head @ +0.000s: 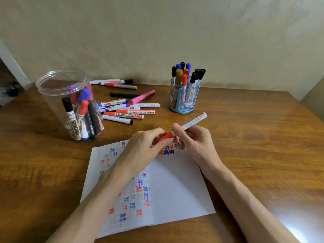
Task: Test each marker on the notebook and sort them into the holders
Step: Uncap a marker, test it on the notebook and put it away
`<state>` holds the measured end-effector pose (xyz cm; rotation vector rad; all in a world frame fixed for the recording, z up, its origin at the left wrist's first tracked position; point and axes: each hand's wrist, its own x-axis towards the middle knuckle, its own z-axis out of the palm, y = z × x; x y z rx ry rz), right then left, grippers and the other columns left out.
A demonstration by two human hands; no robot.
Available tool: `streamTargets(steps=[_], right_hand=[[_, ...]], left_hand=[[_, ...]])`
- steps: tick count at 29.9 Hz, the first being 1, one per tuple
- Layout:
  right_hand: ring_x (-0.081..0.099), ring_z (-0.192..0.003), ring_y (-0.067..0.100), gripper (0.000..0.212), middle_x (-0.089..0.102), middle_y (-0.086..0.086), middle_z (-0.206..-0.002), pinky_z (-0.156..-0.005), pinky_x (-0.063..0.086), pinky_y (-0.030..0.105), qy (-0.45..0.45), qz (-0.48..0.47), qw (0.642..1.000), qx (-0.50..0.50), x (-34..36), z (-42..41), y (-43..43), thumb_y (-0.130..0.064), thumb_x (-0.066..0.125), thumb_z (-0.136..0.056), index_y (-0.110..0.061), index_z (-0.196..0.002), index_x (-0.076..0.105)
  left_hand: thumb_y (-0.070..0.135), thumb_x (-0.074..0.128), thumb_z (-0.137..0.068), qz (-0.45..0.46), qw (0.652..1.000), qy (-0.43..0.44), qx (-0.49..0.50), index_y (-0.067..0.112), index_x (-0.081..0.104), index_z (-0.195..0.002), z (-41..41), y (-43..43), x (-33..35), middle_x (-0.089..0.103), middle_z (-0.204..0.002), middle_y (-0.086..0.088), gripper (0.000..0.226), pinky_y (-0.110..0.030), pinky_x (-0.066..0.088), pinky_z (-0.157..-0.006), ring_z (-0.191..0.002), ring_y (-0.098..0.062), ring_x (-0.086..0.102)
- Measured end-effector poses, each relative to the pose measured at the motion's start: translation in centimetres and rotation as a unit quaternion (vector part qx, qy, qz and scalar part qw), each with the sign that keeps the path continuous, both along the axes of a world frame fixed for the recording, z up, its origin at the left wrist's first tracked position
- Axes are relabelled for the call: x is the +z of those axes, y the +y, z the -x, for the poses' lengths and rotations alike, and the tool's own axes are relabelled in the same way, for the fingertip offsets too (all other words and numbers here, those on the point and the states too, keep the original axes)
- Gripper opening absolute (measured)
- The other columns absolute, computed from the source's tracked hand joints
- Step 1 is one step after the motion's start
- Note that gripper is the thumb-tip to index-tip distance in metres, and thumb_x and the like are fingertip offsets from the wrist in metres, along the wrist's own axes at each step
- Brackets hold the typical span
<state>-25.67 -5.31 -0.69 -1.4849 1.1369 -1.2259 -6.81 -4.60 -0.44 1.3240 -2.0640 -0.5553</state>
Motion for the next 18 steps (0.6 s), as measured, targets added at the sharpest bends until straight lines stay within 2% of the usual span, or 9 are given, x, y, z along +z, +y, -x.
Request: streamTargets(steps=[3,6,10,14,18], right_hand=[[0.062,-0.06,0.014,0.037,0.07,0.007,-0.068,-0.06,0.051,0.025,0.011,-0.002,1.0,0.007,0.0,-0.1,0.0,-0.036,0.068,-0.101,-0.009,-0.076,0.071],[0.063,-0.061,0.015,0.034,0.07,0.005,-0.069,-0.061,0.052,0.026,0.013,-0.008,1.0,0.026,0.3,-0.1,0.0,-0.034,0.067,-0.102,-0.009,-0.078,0.071],[0.063,-0.062,0.016,0.036,0.07,0.007,-0.071,-0.062,0.052,0.027,0.004,-0.012,0.999,0.032,0.6,0.1,0.0,-0.035,0.067,-0.102,-0.007,-0.08,0.071],[0.062,-0.066,0.021,0.037,0.07,0.008,-0.074,-0.066,0.053,0.034,-0.006,-0.012,0.999,0.05,0.5,0.5,-0.1,-0.035,0.066,-0.102,-0.001,-0.088,0.072],[0.06,-0.067,0.021,0.035,0.069,0.007,-0.074,-0.068,0.051,0.036,0.0,-0.017,0.998,0.054,0.5,0.6,-0.3,-0.034,0.065,-0.103,-0.002,-0.09,0.072]], left_hand=[[0.047,0.045,-0.101,0.001,1.0,-0.019,-0.002,0.023,0.064,-0.097,-0.4,0.1,-0.3,0.06,-0.071,0.017,0.031,-0.021,0.045,-0.059,-0.071,-0.005,0.062],[0.043,0.044,-0.105,-0.018,1.0,-0.015,-0.002,0.026,0.06,-0.094,-0.6,0.3,-0.2,0.055,-0.065,0.018,0.026,-0.021,0.038,-0.055,-0.067,-0.008,0.058],[0.043,0.044,-0.106,-0.075,0.997,0.016,-0.017,0.031,0.058,-0.083,-0.6,0.5,0.8,0.059,-0.067,0.028,0.029,-0.016,0.039,-0.057,-0.068,-0.002,0.059],[0.044,0.044,-0.106,-0.109,0.992,0.039,-0.044,0.027,0.058,-0.077,-0.7,0.3,1.3,0.06,-0.065,0.019,0.036,-0.023,0.045,-0.061,-0.066,-0.004,0.058],[0.041,0.044,-0.106,-0.137,0.988,0.054,-0.055,0.027,0.054,-0.072,-0.8,0.1,1.4,0.058,-0.062,0.021,0.039,-0.015,0.042,-0.059,-0.063,0.001,0.057]])
